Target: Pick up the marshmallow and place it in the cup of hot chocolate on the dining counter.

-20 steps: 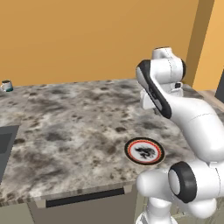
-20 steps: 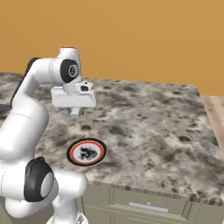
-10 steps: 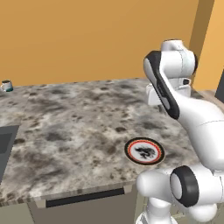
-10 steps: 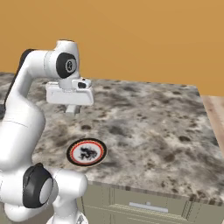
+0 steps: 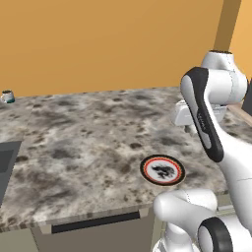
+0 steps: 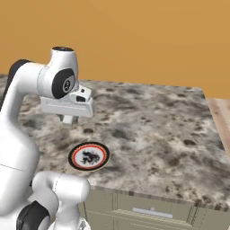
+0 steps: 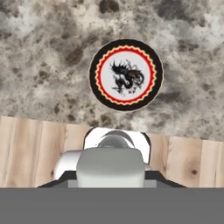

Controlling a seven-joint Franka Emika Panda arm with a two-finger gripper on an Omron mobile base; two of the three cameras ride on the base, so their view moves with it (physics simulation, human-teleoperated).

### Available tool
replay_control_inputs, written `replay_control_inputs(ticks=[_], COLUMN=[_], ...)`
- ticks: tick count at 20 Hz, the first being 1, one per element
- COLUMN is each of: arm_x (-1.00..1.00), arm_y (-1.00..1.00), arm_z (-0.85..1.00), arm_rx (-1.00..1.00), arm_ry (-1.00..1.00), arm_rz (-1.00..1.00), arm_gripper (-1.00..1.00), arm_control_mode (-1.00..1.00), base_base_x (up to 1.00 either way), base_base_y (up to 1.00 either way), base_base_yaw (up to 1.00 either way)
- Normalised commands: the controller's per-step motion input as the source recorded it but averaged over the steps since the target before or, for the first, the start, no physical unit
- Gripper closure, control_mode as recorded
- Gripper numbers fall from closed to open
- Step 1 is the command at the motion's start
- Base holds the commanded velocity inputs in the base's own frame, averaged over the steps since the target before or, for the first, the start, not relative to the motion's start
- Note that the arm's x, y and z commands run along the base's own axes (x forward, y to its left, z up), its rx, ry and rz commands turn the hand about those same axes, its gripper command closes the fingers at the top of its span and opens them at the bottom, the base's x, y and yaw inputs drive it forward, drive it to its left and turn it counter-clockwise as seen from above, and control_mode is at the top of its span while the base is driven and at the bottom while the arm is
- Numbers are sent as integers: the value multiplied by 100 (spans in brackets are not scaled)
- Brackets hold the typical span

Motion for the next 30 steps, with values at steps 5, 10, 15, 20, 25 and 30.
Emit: replay_control_inputs(ticks=[5,10,15,20,25,30], arm_x=[-15,0,0,0,0,0], arm_y=[0,0,0,0,0,0], arm_z=[37,6,-4,-3,0,0], arm_rx=[-4,-3,0,0,0,0], arm_ry=[6,6,0,0,0,0], arm_rz=[0,0,0,0,0,0], arm_gripper=[100,100,100,100,100,100], arm_control_mode=[-100,-100,-100,-100,100,100], base_base_x=[0,0,0,0,-54,-89], base_base_y=[0,0,0,0,-28,-72], base_base_yaw=[0,0,0,0,0,0])
